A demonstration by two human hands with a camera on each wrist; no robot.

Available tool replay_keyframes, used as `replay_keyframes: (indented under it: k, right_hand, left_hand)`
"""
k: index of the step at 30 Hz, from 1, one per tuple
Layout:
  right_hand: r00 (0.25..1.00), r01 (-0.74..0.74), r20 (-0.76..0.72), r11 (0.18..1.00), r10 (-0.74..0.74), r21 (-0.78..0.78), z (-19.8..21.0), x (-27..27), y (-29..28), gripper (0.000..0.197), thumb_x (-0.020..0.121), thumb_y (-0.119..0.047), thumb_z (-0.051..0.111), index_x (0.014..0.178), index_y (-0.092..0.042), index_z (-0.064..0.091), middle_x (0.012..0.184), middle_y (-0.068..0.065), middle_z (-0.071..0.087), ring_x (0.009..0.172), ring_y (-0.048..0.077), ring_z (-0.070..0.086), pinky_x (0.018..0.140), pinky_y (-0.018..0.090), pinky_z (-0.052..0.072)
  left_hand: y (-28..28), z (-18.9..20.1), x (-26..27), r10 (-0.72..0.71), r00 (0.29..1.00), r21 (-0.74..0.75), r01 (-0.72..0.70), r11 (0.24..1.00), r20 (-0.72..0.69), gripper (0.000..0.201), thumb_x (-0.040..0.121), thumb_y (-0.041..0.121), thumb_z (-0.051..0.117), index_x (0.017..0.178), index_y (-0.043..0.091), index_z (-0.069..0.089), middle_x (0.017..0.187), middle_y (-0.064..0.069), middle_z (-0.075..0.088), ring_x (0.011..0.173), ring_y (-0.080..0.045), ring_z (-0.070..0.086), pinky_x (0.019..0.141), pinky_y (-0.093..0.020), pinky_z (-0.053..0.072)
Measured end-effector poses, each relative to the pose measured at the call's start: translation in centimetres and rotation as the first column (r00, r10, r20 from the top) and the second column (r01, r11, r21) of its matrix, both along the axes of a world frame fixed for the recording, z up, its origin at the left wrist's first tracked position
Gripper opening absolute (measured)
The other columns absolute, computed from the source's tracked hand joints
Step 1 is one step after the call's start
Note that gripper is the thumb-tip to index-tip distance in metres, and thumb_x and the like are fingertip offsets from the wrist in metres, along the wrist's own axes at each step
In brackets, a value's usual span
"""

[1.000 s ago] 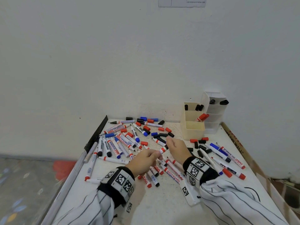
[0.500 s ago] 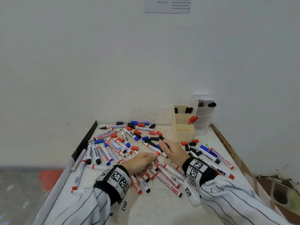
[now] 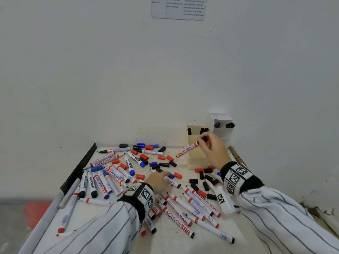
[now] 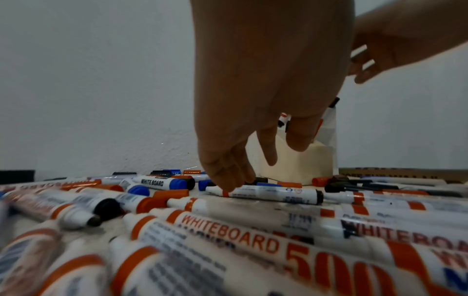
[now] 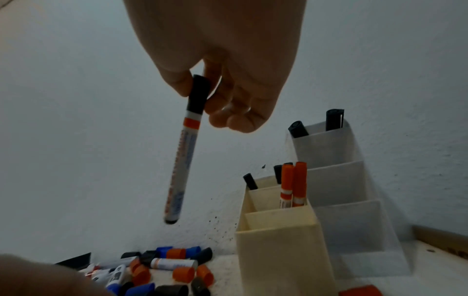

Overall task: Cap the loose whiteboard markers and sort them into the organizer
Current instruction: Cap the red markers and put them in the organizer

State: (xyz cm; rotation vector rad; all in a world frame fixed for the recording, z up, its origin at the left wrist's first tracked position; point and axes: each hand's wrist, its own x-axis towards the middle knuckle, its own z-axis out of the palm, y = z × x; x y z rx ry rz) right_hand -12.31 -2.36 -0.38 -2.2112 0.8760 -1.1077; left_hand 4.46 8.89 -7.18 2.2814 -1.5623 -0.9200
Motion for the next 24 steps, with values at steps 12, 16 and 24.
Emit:
replay_keyframes:
  k: [12, 16, 24]
  right_hand:
    - [0.988, 0.154, 0.007, 0.984, -0.154, -0.089, 2.0, 1.3, -5.5, 0.017, 0.091, -0.010, 0.054, 0.107, -0.006, 0.059, 0.096, -0.002, 0.054, 0.076, 0.010, 0.054, 0.081, 0.027, 0.045]
    - [0.973, 0.191, -0.107, 0.973, -0.204, -0.127, 2.4, 2.3, -7.2, 0.018, 0.093, -0.009, 0.050, 0.108, -0.004, 0.058, 0.106, 0.010, 0.058, 0.093, 0.018, 0.053, 0.082, 0.021, 0.038]
    - [0.899, 0.323, -0.235, 0.922, -0.369, -0.212, 2.8, 3.2, -8.9, 0.024, 0.096, -0.012, 0.042, 0.116, -0.010, 0.057, 0.117, 0.010, 0.053, 0.093, 0.028, 0.057, 0.076, 0.035, 0.046]
  left_hand:
    - [-2.6, -1.1, 0.3, -0.118, 0.957, 0.205, 0.064, 0.977, 0.266, 0.041, 0.095, 0.038, 0.041, 0.135, 0.034, 0.036, 0.138, -0.008, 0.039, 0.121, -0.026, 0.044, 0.101, -0.041, 0.040]
    - [-2.7, -1.4, 0.2, -0.143, 0.939, 0.215, 0.077, 0.974, 0.311, 0.044, 0.094, 0.044, 0.040, 0.138, 0.039, 0.035, 0.142, -0.007, 0.037, 0.128, -0.028, 0.039, 0.105, -0.046, 0.035]
    - [-3.0, -1.7, 0.8, 0.034, 0.976, 0.062, -0.049, 0.997, 0.217, 0.032, 0.095, 0.037, 0.043, 0.119, 0.020, 0.053, 0.117, -0.001, 0.057, 0.103, -0.015, 0.056, 0.094, -0.033, 0.046]
